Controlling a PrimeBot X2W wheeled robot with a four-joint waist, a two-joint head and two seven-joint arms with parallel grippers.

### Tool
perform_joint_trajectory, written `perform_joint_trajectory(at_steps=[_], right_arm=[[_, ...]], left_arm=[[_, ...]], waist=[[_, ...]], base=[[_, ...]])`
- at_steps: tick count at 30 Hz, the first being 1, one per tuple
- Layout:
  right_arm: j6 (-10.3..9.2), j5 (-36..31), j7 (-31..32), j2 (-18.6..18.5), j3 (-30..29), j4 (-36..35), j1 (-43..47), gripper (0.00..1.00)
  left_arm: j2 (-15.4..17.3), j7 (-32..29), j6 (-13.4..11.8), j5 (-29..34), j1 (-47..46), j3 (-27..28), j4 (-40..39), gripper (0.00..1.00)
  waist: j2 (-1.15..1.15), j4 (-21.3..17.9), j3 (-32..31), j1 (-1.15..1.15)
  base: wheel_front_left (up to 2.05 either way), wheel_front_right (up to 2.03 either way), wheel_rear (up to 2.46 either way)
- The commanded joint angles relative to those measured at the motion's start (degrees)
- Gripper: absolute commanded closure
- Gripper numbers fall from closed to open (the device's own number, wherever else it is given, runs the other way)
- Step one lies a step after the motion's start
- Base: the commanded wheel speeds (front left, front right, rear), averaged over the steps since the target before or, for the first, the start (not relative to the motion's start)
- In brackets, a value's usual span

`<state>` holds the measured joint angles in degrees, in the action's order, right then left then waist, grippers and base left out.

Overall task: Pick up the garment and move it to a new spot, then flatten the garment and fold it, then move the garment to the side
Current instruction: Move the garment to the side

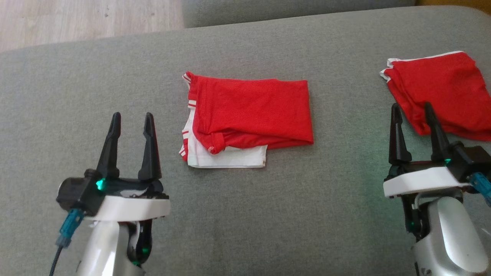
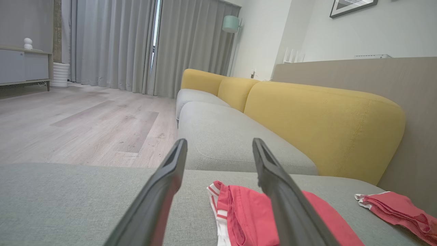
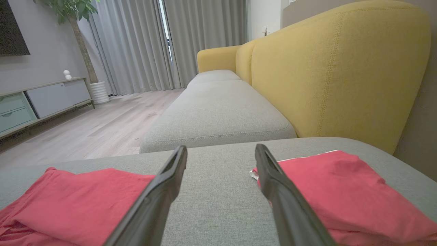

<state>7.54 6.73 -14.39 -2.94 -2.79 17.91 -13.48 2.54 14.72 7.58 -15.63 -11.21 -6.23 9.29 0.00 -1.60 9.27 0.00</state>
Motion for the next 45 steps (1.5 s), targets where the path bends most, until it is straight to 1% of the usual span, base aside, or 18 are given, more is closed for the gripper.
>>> perform_joint_trajectory(at_steps=[1,5,8,12,17,20,27,28,33,34,35,36,39,42,45], right_arm=[[-0.05,0.38,-0.61,0.06,1.35,-2.22,-1.21,0.00],[-0.05,-0.05,-0.61,0.06,1.61,-1.80,-2.10,0.00],[-0.05,-0.93,-0.61,0.06,2.97,-0.79,-3.41,0.00],[-0.05,-0.61,-0.08,0.06,4.62,2.76,-5.82,0.00],[-0.05,3.69,2.29,0.06,6.33,10.73,-10.52,0.00],[-0.05,6.34,3.22,0.06,8.53,16.13,-13.54,0.00],[-0.05,17.69,6.28,0.06,16.17,28.51,-18.16,0.00],[-0.05,17.69,6.28,0.06,16.17,28.51,-18.16,0.00],[-0.05,19.89,6.60,0.06,21.53,34.66,-21.57,0.00],[-0.05,19.47,6.18,0.06,22.46,35.51,-22.26,0.14],[-0.05,18.90,5.65,0.06,23.26,36.25,-22.97,1.00],[-0.05,17.53,4.15,0.06,24.56,37.20,-24.37,1.00],[-0.05,14.17,1.91,0.06,25.20,38.11,-26.27,1.00],[-0.05,9.22,0.47,0.06,24.44,38.22,-27.72,1.00],[-0.05,3.05,-0.22,0.06,22.23,37.15,-28.39,1.00]], left_arm=[[0.34,0.28,-0.09,0.24,-0.88,1.14,-1.51,0.00],[0.34,0.28,-0.09,0.14,-1.58,0.27,-1.41,0.00],[0.34,0.28,-0.09,-0.01,-1.69,-0.46,-0.71,0.00],[0.34,0.28,-0.09,-0.44,-2.28,-1.72,-0.14,0.00],[0.34,0.28,-0.09,-0.67,-3.44,-3.05,0.49,0.00],[0.34,0.28,-0.09,-0.91,-4.02,-3.89,0.87,0.00],[0.34,0.28,-0.09,-1.80,-4.57,-5.01,1.96,0.00],[0.34,0.28,-0.09,-1.80,-4.57,-5.01,1.96,0.00],[0.33,0.28,-0.09,-2.44,-5.32,-5.12,2.14,0.00],[0.33,0.28,-0.09,-2.48,-5.36,-5.05,2.14,0.00],[0.33,0.28,-0.09,-2.51,-5.37,-4.94,2.13,0.00],[0.33,0.28,-0.09,-2.41,-5.26,-4.59,2.17,0.00],[0.33,0.28,-0.09,-1.85,-5.26,-4.45,2.32,0.00],[0.33,0.28,-0.09,-1.32,-5.38,-4.11,2.11,0.00],[0.33,0.28,-0.09,-0.78,-5.28,-3.65,1.79,0.00]], waist=[[0.00,0.18,0.17,0.00],[0.00,1.01,0.94,0.00],[0.00,1.83,1.53,0.00],[0.00,3.59,2.78,0.00],[0.00,6.30,4.97,0.00],[0.00,7.93,5.92,0.00],[0.00,10.83,6.83,0.00],[0.00,10.83,6.83,0.00],[0.00,11.94,7.57,0.00],[0.00,11.95,7.64,0.00],[0.00,11.88,7.69,0.00],[0.00,11.37,7.61,0.00],[0.00,10.09,7.22,0.00],[0.00,8.22,6.58,0.00],[0.00,5.77,5.84,0.00]], base=[[0.00,0.00,0.00],[0.00,0.00,0.00],[0.00,0.00,0.00],[0.00,0.00,0.00],[0.00,0.00,0.00],[0.00,0.00,0.00],[0.00,0.00,0.00],[0.00,0.00,0.00],[0.00,0.00,0.00],[0.00,0.00,0.00],[0.00,0.00,0.00],[0.00,0.00,0.00],[0.00,0.00,0.00],[0.00,0.00,0.00],[0.00,0.00,0.00]])
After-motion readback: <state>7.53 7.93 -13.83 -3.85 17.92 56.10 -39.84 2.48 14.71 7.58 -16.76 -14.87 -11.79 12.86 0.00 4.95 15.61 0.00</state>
